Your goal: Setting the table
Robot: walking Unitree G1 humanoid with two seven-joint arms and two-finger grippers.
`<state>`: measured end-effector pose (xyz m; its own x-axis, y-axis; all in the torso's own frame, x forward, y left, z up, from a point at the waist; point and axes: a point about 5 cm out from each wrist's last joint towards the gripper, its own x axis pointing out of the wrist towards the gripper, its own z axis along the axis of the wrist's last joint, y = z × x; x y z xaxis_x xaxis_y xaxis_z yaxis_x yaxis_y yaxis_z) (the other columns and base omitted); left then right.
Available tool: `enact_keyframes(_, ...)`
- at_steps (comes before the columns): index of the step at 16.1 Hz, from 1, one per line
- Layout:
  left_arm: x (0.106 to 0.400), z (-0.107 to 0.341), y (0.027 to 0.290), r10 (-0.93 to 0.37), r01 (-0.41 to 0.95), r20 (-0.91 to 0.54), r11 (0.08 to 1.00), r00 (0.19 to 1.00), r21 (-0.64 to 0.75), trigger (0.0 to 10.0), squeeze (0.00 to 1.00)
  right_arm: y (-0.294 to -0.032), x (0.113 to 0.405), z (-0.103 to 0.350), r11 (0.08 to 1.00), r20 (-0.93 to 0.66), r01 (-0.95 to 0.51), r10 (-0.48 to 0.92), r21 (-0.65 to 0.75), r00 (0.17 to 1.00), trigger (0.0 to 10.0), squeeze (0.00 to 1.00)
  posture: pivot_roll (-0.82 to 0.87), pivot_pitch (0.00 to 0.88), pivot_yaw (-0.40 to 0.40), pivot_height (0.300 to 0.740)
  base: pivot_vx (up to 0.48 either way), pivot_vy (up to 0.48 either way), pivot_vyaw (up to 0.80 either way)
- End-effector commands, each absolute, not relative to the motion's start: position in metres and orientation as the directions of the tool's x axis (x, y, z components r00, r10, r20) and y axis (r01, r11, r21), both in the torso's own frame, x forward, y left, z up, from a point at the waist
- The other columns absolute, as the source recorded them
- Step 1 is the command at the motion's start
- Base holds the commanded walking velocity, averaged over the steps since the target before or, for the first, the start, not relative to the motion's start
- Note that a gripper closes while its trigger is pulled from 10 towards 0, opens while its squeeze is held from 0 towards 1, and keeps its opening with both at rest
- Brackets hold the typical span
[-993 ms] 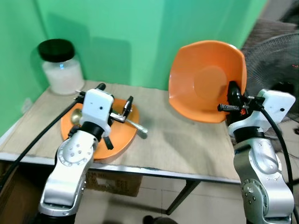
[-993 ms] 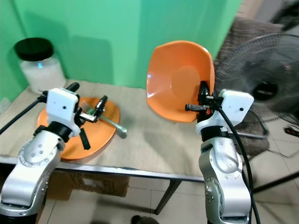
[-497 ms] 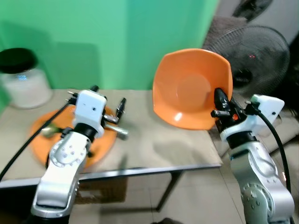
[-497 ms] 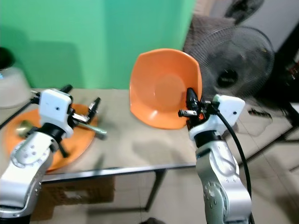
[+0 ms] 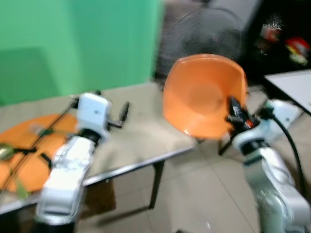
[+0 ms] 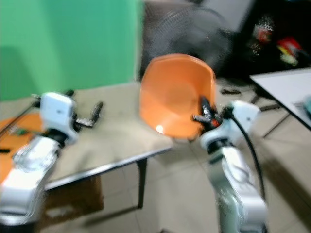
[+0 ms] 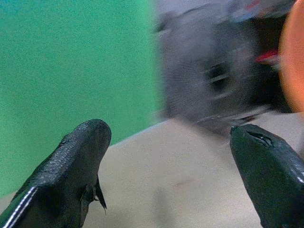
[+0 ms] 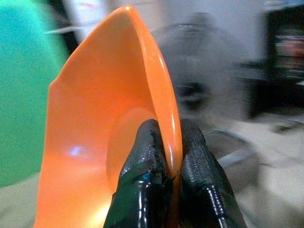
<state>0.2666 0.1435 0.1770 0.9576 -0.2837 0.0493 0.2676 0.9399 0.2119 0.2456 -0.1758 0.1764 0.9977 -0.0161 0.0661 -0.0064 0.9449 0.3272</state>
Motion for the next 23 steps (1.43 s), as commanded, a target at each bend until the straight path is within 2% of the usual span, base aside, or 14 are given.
enact_keyframes(1,0.267,0.180,0.147,-0.275,0.256,0.058,0.941,0.960,0.221,10.0,0.00,-0.176,0.245,0.183,0.943,0.090,-0.005,-0.026,0.333,0.996,10.0,0.00,0.01,0.000,-0.073,0.740,0.000,0.000,-0.80)
enact_keyframes(6,0.268,0.181,0.145,-0.292,0.274,0.069,0.943,0.954,0.190,10.0,0.00,-0.185,0.245,0.177,0.938,0.037,0.073,-0.091,0.339,0.995,10.0,0.00,0.00,0.000,-0.066,0.740,0.103,0.000,-0.80)
enact_keyframes(23,0.268,0.178,0.143,-0.328,0.312,0.062,0.931,0.943,0.191,10.0,0.00,-0.188,0.242,0.177,0.931,0.035,0.101,-0.121,0.350,0.992,10.0,0.00,-0.01,0.000,-0.068,0.740,0.290,0.000,-0.80)
